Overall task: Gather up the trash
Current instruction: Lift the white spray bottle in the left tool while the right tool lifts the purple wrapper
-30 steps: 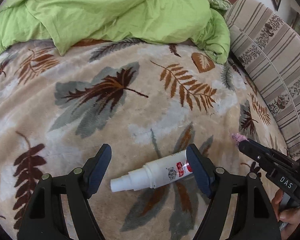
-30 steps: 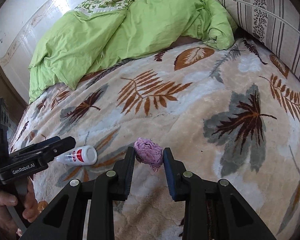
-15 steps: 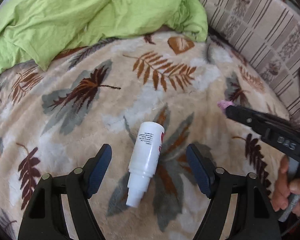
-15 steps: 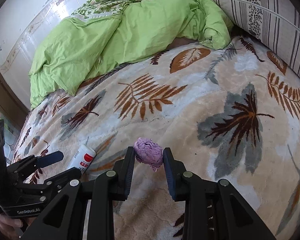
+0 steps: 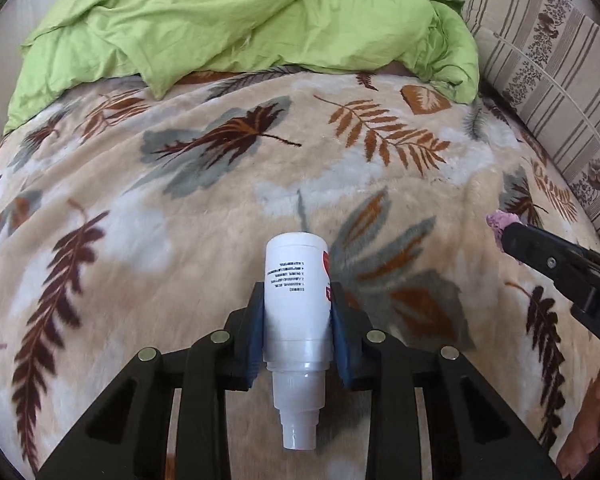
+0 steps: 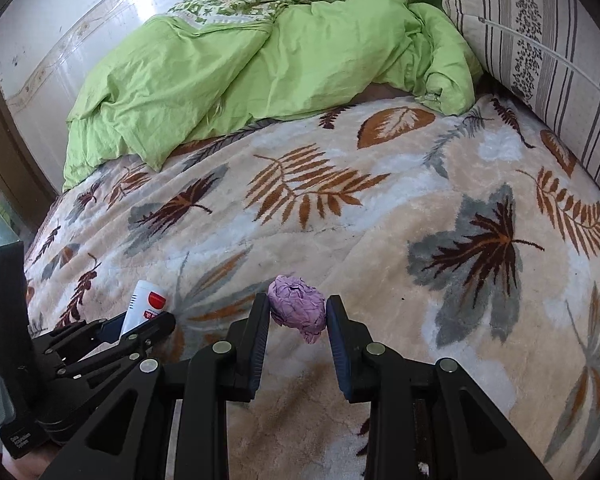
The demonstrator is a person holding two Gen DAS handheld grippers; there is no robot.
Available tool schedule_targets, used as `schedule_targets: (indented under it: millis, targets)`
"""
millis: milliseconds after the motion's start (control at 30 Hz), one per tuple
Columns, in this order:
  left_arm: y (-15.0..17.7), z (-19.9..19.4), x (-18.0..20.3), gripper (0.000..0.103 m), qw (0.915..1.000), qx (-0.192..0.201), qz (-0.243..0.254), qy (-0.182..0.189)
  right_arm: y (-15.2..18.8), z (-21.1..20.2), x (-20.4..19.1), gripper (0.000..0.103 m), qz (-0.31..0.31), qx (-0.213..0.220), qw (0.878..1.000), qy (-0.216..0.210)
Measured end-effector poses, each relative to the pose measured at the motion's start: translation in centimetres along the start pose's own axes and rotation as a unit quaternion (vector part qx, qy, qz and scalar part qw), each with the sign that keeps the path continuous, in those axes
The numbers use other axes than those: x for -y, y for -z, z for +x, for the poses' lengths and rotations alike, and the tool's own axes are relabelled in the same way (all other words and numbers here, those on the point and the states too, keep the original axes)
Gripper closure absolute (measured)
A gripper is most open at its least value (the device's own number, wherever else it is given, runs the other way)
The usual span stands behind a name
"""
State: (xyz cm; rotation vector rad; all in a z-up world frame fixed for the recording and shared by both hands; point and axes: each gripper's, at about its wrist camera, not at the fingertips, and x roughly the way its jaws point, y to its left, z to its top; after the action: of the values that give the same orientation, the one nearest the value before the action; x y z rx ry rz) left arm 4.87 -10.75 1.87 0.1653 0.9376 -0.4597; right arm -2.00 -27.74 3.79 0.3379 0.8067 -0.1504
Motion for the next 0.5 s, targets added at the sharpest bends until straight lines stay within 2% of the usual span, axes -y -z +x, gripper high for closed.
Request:
schedule_targets:
  millis: [100,267,333,500]
  targets:
    - [1.5,-2.6,-0.3,0.075,0.9999,0.01,-0.01,0.002,0.8,-1.3,-1.3,0.072,-0.024,0.012,1.0,0.008]
    - [4.4,-8.6,0.0,0.075,0.9985,0.052,0.006,-0.018,2.7,-4.9,-3.1,0.072,-0.075,0.049,0.995,0.035]
    - [5.8,-10.8,0.2,0.075,0.9969,0.071,0.012,-0.03,3.9,-6.5,-3.2,0.072,-0.08,0.06,0.994,0.036]
    - [9.0,-15.4,0.4,0.075,0.993,0.113,-0.002,-0.033,6.1,-9.5,-3.8,0.072,-0.09,0.075,0.992,0.04]
